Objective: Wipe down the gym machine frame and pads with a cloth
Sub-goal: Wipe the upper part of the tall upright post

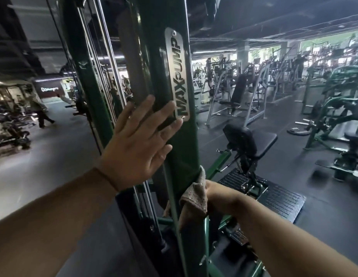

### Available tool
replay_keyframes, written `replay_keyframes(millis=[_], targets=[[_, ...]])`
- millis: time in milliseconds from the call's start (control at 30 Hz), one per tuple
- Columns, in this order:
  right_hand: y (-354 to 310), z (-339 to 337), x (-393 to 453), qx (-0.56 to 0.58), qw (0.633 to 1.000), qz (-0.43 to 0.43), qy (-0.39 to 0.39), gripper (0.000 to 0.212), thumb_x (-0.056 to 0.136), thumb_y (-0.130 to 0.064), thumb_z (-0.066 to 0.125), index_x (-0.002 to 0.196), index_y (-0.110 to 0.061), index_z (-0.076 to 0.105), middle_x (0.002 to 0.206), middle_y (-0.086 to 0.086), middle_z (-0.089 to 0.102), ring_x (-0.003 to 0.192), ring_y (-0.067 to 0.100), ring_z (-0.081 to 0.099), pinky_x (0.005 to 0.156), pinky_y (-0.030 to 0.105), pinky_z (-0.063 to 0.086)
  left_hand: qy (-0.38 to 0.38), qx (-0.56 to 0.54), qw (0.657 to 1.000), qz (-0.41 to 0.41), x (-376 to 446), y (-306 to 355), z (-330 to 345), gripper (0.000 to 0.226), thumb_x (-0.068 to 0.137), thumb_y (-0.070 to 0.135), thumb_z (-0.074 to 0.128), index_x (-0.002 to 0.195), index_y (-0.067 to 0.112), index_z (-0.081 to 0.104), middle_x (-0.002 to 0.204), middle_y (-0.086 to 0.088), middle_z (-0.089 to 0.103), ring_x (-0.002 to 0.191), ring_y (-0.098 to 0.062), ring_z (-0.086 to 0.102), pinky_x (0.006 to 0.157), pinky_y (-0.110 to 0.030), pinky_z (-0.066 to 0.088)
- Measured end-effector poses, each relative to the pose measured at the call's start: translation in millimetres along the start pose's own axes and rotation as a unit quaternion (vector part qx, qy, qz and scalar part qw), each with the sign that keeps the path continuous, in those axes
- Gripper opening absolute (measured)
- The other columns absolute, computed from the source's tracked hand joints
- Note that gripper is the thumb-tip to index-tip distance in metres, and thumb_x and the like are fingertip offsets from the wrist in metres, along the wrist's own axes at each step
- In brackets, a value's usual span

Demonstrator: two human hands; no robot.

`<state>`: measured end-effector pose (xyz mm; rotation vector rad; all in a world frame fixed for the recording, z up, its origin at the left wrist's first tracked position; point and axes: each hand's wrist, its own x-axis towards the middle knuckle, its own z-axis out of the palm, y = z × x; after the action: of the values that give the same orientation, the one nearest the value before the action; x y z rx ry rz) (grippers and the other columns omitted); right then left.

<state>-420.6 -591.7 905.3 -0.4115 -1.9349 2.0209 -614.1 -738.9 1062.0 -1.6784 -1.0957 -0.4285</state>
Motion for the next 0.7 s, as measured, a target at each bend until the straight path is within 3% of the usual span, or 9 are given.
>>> replay_keyframes(millis=[33,133,200,267,333,400,500,567,700], targets=[[-14.6,0.8,-0.1,0.028,1.0,-0.002,0.011,0.007,0.095,-0.013,0.068,0.099,-0.015,0.074,0.091,-0.001,0.079,0.084,0.013,0.075,0.079,0.029,0.06,0.006,-0.033,0.999,-0.035,-5.0,5.2,2.1,0.058,0.102,0.033,0.062,0.157,0.023,0.047,0.169,-0.008,0.032,0.157,-0.039,0.026,0.123,-0.065,0.024],[-63.8,-3.6,12.1,0.067,0.997,-0.038,0.023,0.045,0.105,0.007,0.041,0.088,-0.023,0.07,0.069,-0.01,0.075,0.065,0.003,0.072,0.063,0.02,0.059,0.02,-0.166,0.975,-0.149,-13.8,22.1,4.7,0.069,0.102,0.032,0.067,0.162,0.015,0.036,0.171,-0.015,0.021,0.161,-0.031,0.019,0.123,-0.064,0.028],[-86.8,-2.4,20.0,0.061,0.995,-0.073,-0.016,0.044,0.088,0.006,0.049,0.062,-0.016,0.076,0.063,-0.002,0.072,0.057,0.007,0.07,0.055,0.02,0.057,0.006,-0.266,0.93,-0.255,-15.8,31.8,5.6,0.076,0.101,0.037,0.065,0.165,0.013,0.029,0.172,-0.004,0.025,0.161,-0.017,0.02,0.128,-0.049,0.027],[-87.0,-1.1,26.2,0.061,0.993,-0.087,-0.051,0.032,0.077,-0.006,0.057,0.055,-0.017,0.078,0.063,-0.001,0.074,0.057,0.008,0.072,0.056,0.02,0.057,-0.015,-0.358,0.877,-0.319,-18.0,41.2,7.4,0.061,0.103,0.042,0.059,0.159,0.023,0.041,0.158,0.015,0.046,0.149,-0.003,0.039,0.125,-0.037,0.035],[-72.3,1.3,21.4,0.032,0.993,-0.06,-0.098,0.019,0.075,-0.007,0.068,0.065,-0.014,0.082,0.072,0.004,0.078,0.065,0.011,0.075,0.062,0.023,0.059,-0.039,-0.49,0.79,-0.367,-21.9,51.4,9.7,0.039,0.107,0.04,0.055,0.143,0.025,0.059,0.139,0.016,0.065,0.134,-0.003,0.057,0.116,-0.037,0.046],[-41.8,-0.3,15.7,0.029,0.995,-0.022,-0.09,0.018,0.083,0.001,0.067,0.084,-0.008,0.084,0.088,0.012,0.08,0.08,0.018,0.077,0.072,0.028,0.061,-0.051,-0.608,0.679,-0.409,-26.8,60.2,11.7,0.038,0.107,0.037,0.054,0.137,0.015,0.065,0.135,0.006,0.071,0.131,-0.012,0.063,0.116,-0.038,0.047],[1.0,4.5,10.1,-0.014,1.0,-0.005,-0.019,0.025,0.101,0.004,0.054,0.115,-0.003,0.073,0.107,0.011,0.078,0.098,0.023,0.074,0.091,0.044,0.06,-0.096,-0.677,0.589,-0.43,-41.6,70.9,17.6,0.039,0.108,0.032,0.051,0.138,0.011,0.063,0.137,0.001,0.07,0.133,-0.016,0.062,0.11,-0.028,0.05],[15.2,8.3,2.7,-0.031,0.999,-0.006,0.012,0.022,0.1,0.002,0.06,0.117,-0.008,0.071,0.106,0.004,0.078,0.102,0.021,0.074,0.096,0.045,0.059,-0.142,-0.683,0.576,-0.426,-53.1,79.4,21.5,0.037,0.105,0.035,0.056,0.138,0.019,0.062,0.137,0.002,0.07,0.133,-0.015,0.062,0.108,-0.026,0.051],[10.7,8.0,-5.8,-0.024,1.0,-0.021,0.001,0.036,0.09,-0.004,0.074,0.126,-0.001,0.069,0.121,0.019,0.073,0.111,0.032,0.071,0.094,0.04,0.058,-0.179,-0.666,0.596,-0.412,-67.3,98.9,23.2,0.031,0.095,0.029,0.073,0.123,0.039,0.068,0.131,0.007,0.072,0.122,-0.007,0.067,0.1,-0.024,0.053]])
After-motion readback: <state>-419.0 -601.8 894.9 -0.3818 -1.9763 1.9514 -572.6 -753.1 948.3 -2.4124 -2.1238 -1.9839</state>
